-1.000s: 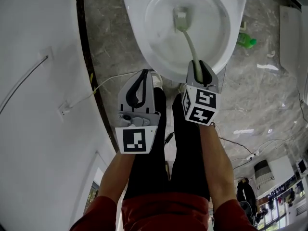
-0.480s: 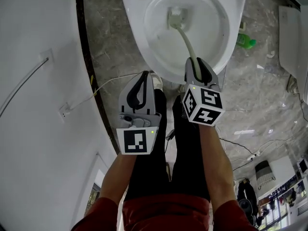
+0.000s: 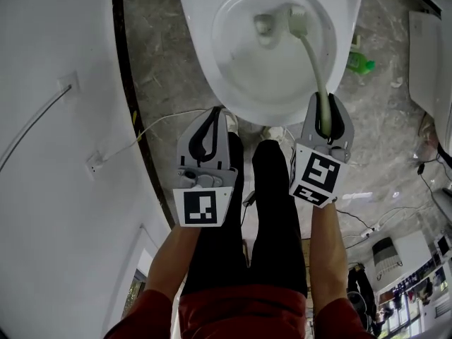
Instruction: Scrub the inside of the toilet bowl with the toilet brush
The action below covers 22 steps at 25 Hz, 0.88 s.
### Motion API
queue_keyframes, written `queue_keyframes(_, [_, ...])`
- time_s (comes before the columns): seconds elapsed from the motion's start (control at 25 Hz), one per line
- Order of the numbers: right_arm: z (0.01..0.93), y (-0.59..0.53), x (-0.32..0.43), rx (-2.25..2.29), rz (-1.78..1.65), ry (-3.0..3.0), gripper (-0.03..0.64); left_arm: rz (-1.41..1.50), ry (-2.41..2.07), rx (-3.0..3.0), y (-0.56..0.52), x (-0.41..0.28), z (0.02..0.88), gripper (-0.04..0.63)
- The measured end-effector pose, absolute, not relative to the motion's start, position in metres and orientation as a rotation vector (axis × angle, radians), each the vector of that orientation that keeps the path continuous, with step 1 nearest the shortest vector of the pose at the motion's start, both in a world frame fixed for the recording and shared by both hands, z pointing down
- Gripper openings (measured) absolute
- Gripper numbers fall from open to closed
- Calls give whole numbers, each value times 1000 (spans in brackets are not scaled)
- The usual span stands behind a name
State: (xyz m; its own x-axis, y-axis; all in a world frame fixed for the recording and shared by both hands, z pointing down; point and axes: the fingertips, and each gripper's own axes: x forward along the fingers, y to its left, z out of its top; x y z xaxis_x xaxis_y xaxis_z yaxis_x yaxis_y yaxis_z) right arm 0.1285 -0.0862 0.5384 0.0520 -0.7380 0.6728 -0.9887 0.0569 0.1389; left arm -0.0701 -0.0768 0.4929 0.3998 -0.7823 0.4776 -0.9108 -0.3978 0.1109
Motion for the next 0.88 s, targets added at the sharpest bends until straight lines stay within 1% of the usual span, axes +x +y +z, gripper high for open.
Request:
queue_keyframes(0.2, [581,-96,118,1692,617,-1742,112,473,-1476,2313,-81,-68,488,6])
queue_keyframes(0.4, [603,-130,86,1594,656,-1793,112,505,-1479,2292,-76,-78,492,6])
queue_keyframes(0.52, [581,-133,61,1529,585,-1876,114,503,-1494,2286,-75,-85,492,6])
queue_keyframes(0.68, [528,-122,33,1490,495,-1999,114,503,-1503,2276,-76,-88,494,6])
queue_keyframes(0.76, [514,-121,32,1509,496,-2020,114,495,-1503,2278,-78,-87,493,6])
queue_keyframes(0.88, [518,-126,45,1555,497,-1989,113,486,-1498,2289,-82,-83,491,6])
